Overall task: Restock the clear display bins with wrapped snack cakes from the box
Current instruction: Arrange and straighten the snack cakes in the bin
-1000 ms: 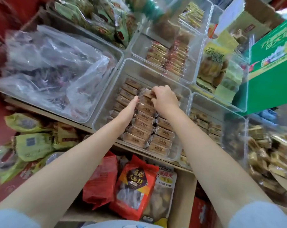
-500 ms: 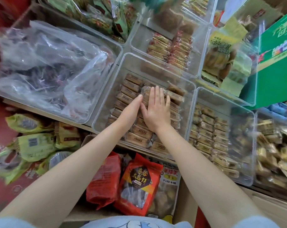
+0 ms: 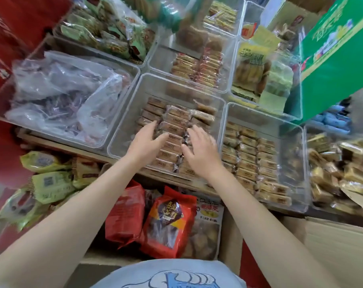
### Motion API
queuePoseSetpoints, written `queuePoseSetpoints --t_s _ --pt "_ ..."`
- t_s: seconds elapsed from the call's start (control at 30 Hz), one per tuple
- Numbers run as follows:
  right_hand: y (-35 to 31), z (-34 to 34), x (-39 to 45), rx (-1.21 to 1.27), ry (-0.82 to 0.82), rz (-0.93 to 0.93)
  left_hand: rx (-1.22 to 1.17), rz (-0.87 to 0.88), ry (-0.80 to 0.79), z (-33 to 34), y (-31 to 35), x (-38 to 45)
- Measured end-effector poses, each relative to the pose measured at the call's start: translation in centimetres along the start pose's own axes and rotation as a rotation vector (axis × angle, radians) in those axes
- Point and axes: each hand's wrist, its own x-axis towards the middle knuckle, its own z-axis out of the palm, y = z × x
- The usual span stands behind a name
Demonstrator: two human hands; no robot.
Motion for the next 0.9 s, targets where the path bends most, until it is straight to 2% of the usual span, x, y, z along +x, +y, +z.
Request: queuePoseSetpoints --t_s 0.07,0.13,0.27,0.33,0.4,0.5,0.6,0.73,0.9 --pt "1.8 -2.6 -5.4 0.150 -0.017 -0.026 0.027 0.074 0.093 1.6 0.7 -2.5" --pt "3.9 -5.5 -11.5 0.192 0.020 -0.056 0.009 0.183 0.102 4.6 3.1 -6.0" --pt "9.2 -11.8 -23.7 0.087 0.347 -0.072 -0.041 0.331 -0.193 14.1 8.6 -14.5" --pt "12.8 -14.7 -29.4 0.068 0.460 0.004 -0.042 0.420 -0.362 19.7 11.2 -18.8" --pt "16.8 -16.7 -34.5 0.062 0.509 0.104 -0.042 0.489 -0.477 24.6 13.6 -23.0" --pt "22.7 -17.4 -40.5 0.070 0.512 0.269 -0.116 0.548 -0.509 30.1 16.1 -28.0" --pt "27.6 -16.3 -44.2 0.124 0.412 0.372 -0.211 0.548 -0.548 34.0 17.7 -31.2" --pt "31.9 -14.1 -45.0 0.077 0.082 0.362 -0.277 0.519 -0.471 37.6 17.8 -32.2" --pt "34.9 -9.2 -40.2 -0.081 -0.267 0.281 -0.304 0.492 -0.352 39.0 17.8 -32.5"
